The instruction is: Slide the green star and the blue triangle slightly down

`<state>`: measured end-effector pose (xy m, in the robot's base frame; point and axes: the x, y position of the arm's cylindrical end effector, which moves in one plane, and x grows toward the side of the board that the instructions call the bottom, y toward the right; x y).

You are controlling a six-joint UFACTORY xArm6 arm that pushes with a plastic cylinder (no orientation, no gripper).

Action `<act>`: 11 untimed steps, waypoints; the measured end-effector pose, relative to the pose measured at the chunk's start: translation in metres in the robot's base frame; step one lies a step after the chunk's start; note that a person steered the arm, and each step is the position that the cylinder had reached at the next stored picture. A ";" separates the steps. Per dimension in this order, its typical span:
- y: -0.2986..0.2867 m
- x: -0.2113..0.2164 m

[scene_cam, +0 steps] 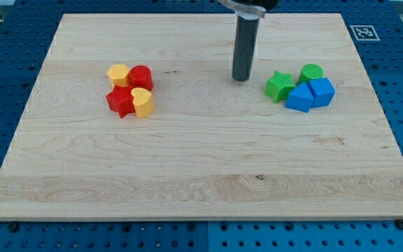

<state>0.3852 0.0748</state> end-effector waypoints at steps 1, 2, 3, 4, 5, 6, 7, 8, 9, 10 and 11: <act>0.027 0.026; 0.046 0.039; 0.017 0.039; -0.007 0.018; 0.002 0.003; 0.010 0.003; 0.034 0.003; 0.042 0.003; 0.060 0.013; 0.070 0.034; 0.071 0.055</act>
